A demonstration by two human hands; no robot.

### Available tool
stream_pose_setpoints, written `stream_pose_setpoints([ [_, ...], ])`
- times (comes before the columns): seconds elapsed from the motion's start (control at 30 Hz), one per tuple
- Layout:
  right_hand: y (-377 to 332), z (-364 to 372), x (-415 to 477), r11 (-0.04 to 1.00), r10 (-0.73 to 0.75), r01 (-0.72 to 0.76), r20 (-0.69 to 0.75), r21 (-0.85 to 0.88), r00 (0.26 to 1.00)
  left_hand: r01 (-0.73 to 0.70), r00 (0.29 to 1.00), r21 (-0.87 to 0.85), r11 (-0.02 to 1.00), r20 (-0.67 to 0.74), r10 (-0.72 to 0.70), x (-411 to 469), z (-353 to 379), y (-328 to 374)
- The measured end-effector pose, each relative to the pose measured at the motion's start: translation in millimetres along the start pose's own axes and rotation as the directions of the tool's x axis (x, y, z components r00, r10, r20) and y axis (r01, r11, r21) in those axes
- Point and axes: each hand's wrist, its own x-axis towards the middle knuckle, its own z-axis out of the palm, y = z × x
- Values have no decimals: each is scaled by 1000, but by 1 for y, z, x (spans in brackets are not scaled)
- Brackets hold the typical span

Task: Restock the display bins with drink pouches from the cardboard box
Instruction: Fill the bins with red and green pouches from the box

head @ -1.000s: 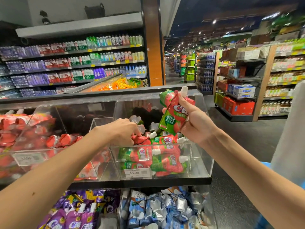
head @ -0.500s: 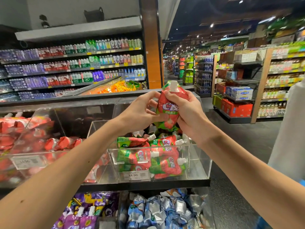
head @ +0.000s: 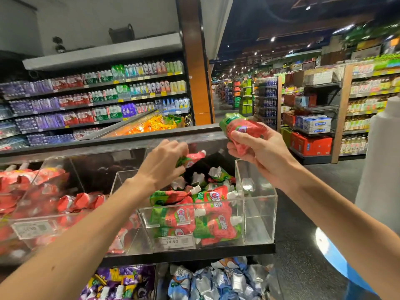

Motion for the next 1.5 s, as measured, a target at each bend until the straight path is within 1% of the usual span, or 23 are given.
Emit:
stream_pose_setpoints([
  [0.13,3,-2,-5,998,13,-13,11,-67,1000,-153,988,330,931,74,136,20,27,-2],
  [0.2,5,-4,-7,993,13,-10,26,-118,1000,-211,973,469,858,187,137,29,39,1],
  [0.27,4,-7,-9,986,22,-14,50,-163,998,-264,938,524,809,336,88,36,49,9],
  [0.3,3,-8,-10,982,30,-17,68,-188,997,-278,918,518,809,390,66,39,52,12],
  [0.37,2,-12,-13,970,43,-19,95,-241,995,-212,897,413,886,441,9,44,55,13],
  [0.43,0,-16,-16,959,47,-15,106,-284,993,10,868,162,987,488,-89,49,52,5],
  [0.5,-2,-21,-18,954,46,-11,110,-300,993,224,809,-64,973,569,-148,49,49,-3],
  [0.53,-2,-23,-18,952,46,-11,109,-306,993,273,803,-111,956,574,-163,48,50,-7],
  [0.7,-1,-21,-14,949,73,-37,103,-313,992,289,825,-55,956,520,-220,43,63,-22],
  [0.87,2,-14,-12,909,118,-51,140,-413,983,185,829,30,982,532,-172,42,55,-18],
  [0.9,2,-13,-11,901,127,-50,153,-431,980,167,839,34,985,520,-160,42,50,-16],
  [0.93,2,-13,-11,894,131,-44,167,-445,977,177,864,-20,984,481,-146,41,42,-13],
  [0.97,2,-13,-11,890,134,-38,181,-454,974,233,900,-152,960,408,-154,41,36,-10],
  [1.0,2,-12,-10,891,135,-31,199,-453,971,334,914,-348,876,346,-212,39,28,-4],
  [1.03,2,-11,-9,898,135,-24,224,-439,965,445,891,-549,708,348,-290,37,20,4],
  [1.07,3,-9,-7,907,136,-20,247,-420,959,550,835,-691,469,442,-327,36,11,14],
  [1.1,4,-5,-6,912,139,-20,265,-409,954,635,770,-733,244,571,-286,34,4,21],
  [1.13,5,-1,-4,911,142,-14,281,-413,949,682,728,-722,114,656,-199,32,-4,25],
  [1.17,7,2,-3,904,145,-5,295,-428,945,693,720,-719,57,685,-109,30,-9,28],
  [1.2,10,6,0,894,145,6,301,-449,943,669,743,-742,51,667,-45,28,-13,28],
  [1.27,12,12,6,875,125,35,297,-482,947,576,817,-814,72,577,-8,24,-20,24],
  [1.37,9,18,16,859,81,106,336,-502,938,447,893,-892,67,442,-82,21,-24,15],
  [1.5,10,19,34,788,35,197,362,-584,932,366,927,-917,155,346,-145,15,-30,6],
])
